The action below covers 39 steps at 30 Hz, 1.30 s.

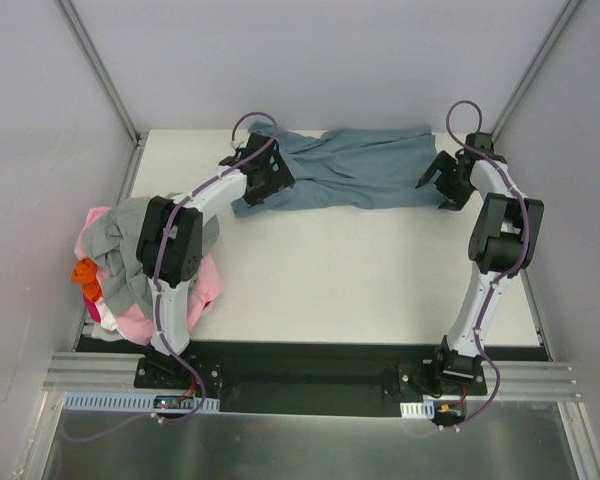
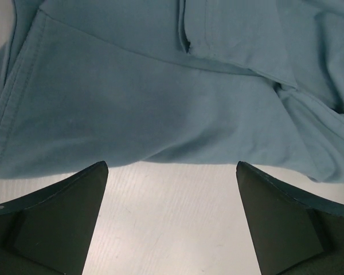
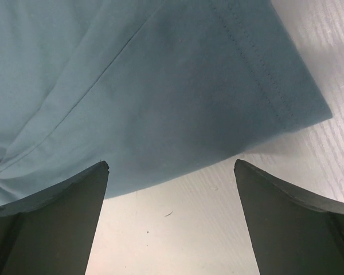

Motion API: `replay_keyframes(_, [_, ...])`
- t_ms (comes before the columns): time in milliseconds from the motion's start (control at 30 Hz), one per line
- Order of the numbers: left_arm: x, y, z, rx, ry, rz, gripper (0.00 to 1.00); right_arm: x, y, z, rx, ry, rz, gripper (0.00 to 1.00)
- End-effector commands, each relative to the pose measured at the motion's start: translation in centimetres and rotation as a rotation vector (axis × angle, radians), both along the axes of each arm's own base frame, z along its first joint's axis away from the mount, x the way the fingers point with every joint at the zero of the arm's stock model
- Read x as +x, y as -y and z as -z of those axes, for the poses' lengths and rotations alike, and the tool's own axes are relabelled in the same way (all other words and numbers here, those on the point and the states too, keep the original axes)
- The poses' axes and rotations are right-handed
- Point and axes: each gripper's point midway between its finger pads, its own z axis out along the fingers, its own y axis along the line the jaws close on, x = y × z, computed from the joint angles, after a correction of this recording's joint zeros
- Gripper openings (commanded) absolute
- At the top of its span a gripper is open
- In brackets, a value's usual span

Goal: Fold and stack the t-shirts
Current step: Fold the flattened tshirt in 1/3 of the way

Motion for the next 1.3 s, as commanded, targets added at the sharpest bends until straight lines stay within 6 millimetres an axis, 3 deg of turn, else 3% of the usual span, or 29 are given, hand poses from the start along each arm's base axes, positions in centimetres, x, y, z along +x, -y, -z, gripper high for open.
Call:
replay_keyframes(0, [2.1, -1.6, 0.6, 0.020, 0.014, -0.045, 0.95, 1.8, 1.0, -0.7, -0.049, 0.047, 0.015, 0.96])
replay_keyframes(133, [2.0, -2.9, 2.9, 0.026, -0.036, -0.059, 0.94, 2.1, 1.4, 1.1, -0.058, 0.019, 0.026, 0.96])
replay_keyframes(233, [1.2, -4.4, 4.2, 0.072, -0.066, -0.058, 0.94, 2.2, 1.3, 0.7, -0.049, 0.016, 0.029, 0.96])
replay_keyframes(333, [0.5, -5.1, 5.0, 0.114, -0.086, -0.014, 0.94, 1.7, 0.4, -1.9, -0.007, 0.041, 0.008, 0.97])
replay_keyframes(367, [0.4, -5.3, 5.1, 0.131, -0.089, 0.000, 0.94, 1.6, 0.1, -4.7, -0.006, 0.094, 0.003, 0.96])
replay_keyframes(467, [0.6, -5.4, 5.6, 0.170, -0.089, 0.057, 0.94, 1.6, 0.1, -8.0, -0.021, 0.181, 0.003, 0.96])
replay_keyframes(567, [1.3, -5.7, 5.8, 0.217, -0.078, 0.113, 0.94, 2.2, -0.2, -9.4, -0.005, 0.217, -0.008, 0.96])
replay_keyframes(667, [1.7, -6.3, 6.0, 0.269, -0.074, 0.134, 0.94, 2.7, -0.2, -8.3, 0.003, 0.194, 0.008, 0.96])
replay_keyframes(900, [1.1, -6.5, 6.3, 0.273, -0.102, 0.148, 0.95, 2.9, 0.2, -2.7, -0.004, 0.092, 0.040, 0.96])
replay_keyframes(1067, [-1.1, -6.3, 7.4, 0.241, -0.166, 0.154, 0.95, 2.8, 0.7, 0.7, -0.026, 0.033, 0.038, 0.96])
replay_keyframes(1200, [-3.0, -6.5, 8.0, 0.252, -0.198, 0.161, 0.95, 1.0, 0.6, 2.8, -0.026, -0.022, 0.049, 0.96])
replay_keyframes(1233, [-3.4, -6.4, 8.0, 0.253, -0.201, 0.166, 0.95, -0.5, 0.4, 3.9, -0.012, -0.060, 0.055, 0.96])
replay_keyframes(1267, [-4.3, -6.6, 8.5, 0.264, -0.220, 0.170, 0.95, -0.8, 0.7, 3.3, -0.014, -0.049, 0.074, 0.96])
